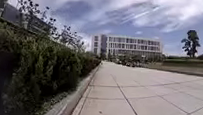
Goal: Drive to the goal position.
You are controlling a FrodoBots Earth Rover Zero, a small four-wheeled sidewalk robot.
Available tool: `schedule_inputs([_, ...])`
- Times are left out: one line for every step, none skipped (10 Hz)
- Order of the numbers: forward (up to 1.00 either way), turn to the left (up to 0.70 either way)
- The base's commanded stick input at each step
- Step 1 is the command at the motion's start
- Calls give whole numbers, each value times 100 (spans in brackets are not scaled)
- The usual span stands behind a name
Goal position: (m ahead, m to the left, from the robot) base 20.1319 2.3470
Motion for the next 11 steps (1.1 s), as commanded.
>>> schedule_inputs([0,-45])
schedule_inputs([0,-45])
schedule_inputs([0,-45])
schedule_inputs([0,-45])
schedule_inputs([0,-45])
schedule_inputs([0,-45])
schedule_inputs([0,-45])
schedule_inputs([0,-45])
schedule_inputs([0,-45])
schedule_inputs([0,-45])
schedule_inputs([0,-45])
